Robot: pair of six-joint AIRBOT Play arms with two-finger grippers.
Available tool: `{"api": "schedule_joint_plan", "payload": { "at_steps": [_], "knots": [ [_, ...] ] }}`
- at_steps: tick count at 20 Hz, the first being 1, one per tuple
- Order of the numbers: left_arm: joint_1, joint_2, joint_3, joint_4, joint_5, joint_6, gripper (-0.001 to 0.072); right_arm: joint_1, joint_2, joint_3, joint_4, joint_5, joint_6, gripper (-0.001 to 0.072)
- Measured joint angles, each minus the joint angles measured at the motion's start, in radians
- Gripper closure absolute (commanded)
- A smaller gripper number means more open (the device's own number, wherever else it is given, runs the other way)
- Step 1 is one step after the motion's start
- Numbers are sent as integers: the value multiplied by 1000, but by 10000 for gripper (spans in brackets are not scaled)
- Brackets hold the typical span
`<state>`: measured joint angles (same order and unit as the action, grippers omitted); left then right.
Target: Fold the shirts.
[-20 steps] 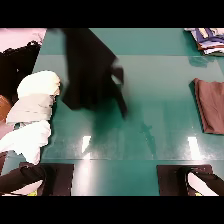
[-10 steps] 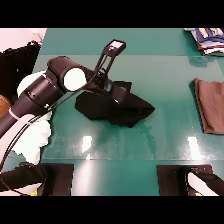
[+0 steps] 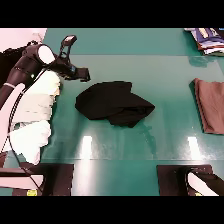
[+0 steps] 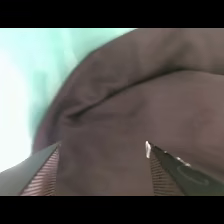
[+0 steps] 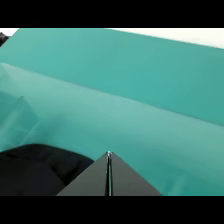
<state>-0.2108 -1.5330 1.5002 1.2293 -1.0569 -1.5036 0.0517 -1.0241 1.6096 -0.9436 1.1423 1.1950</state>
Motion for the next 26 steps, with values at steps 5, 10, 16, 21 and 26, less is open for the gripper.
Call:
{"api": "schedule_joint_plan", "payload": {
  "at_steps": [5, 10, 16, 21, 26],
  "knots": [
    [84, -154, 4, -136, 1, 150, 96, 0, 0, -57, 3, 36, 1, 692],
    [101, -245, 5, -197, 16, 222, 97, 0, -1, -121, 8, 54, 8, 692],
    [89, -275, 6, -247, 27, 267, 336, 0, -1, -149, 9, 62, 20, 691],
    [82, -280, 6, -256, 22, 277, 682, 0, -1, -153, 9, 78, 34, 692],
    [82, -274, 49, -259, -6, 280, 681, 0, 0, -165, -62, 158, 91, 691]
  ]
}}
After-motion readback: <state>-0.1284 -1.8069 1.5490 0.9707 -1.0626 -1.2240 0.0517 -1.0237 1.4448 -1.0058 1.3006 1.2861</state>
